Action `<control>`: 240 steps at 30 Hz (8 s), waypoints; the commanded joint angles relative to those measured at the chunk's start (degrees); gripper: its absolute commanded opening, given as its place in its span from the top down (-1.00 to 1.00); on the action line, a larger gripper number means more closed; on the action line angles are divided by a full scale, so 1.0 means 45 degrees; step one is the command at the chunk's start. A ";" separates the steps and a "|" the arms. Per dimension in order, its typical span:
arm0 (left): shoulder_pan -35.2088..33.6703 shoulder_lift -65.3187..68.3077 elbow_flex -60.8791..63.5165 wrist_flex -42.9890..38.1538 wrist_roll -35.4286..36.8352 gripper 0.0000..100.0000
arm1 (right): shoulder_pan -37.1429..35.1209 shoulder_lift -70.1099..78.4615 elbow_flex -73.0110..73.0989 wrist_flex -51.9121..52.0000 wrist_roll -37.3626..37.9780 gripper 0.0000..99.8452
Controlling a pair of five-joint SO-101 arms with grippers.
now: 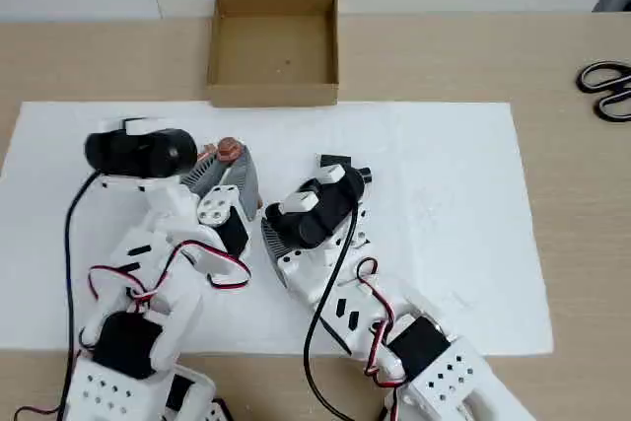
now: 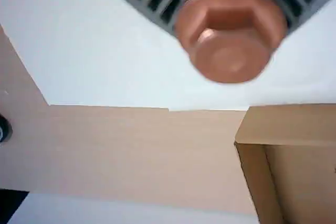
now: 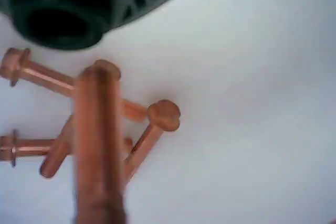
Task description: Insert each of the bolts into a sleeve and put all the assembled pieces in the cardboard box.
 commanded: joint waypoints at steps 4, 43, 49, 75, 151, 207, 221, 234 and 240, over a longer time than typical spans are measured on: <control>0.0352 -0.0176 -0.0029 -0.0567 0.0078 0.99 | -0.0088 -0.0322 -0.0078 -0.0244 -0.0117 0.99; 0.0606 -0.0195 -0.0088 0.0488 0.0527 0.99 | -0.0342 -0.0322 -0.0078 -0.0303 -0.0117 0.99; 0.0625 -0.0195 -0.0088 0.0488 0.0527 0.99 | -0.0342 -0.0322 -0.0078 -0.0303 -0.0117 0.99; 0.0899 -0.0176 -0.0049 0.2208 0.0527 0.99 | -0.0342 -0.0322 -0.0137 -0.0322 -0.0098 0.99; 0.1192 0.2188 -0.2335 0.4200 -0.0020 0.99 | -0.0322 -0.0342 0.0821 -0.2784 0.0723 0.99; -0.6427 0.2188 -0.6085 0.8537 -0.6330 0.62 | 0.4151 0.2803 -0.4415 0.2569 0.0723 0.99; -0.6857 0.2168 -0.6066 1.0081 -0.6388 0.62 | 0.5031 1.4369 -1.5394 -0.0459 0.0723 0.99; -0.6857 0.2168 -0.6085 1.0784 -0.6427 0.62 | 0.5050 2.3316 -2.3033 -0.3077 0.0723 0.99; -0.6857 0.2168 -0.6066 1.0784 -0.6427 0.62 | 0.5089 2.5758 -2.4928 -0.3077 0.0723 0.99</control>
